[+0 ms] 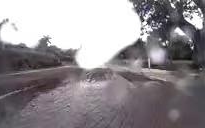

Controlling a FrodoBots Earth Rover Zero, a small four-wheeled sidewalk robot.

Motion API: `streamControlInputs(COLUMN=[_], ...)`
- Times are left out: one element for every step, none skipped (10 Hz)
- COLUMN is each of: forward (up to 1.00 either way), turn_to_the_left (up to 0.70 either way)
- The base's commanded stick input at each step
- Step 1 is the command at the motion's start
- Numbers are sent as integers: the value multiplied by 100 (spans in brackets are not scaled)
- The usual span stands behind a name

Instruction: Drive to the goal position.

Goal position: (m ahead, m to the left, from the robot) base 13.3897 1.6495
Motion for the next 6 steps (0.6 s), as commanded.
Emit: streamControlInputs(forward=[85,85,85,85,85,85], turn_to_the_left=[0,0,0,0,0,0])
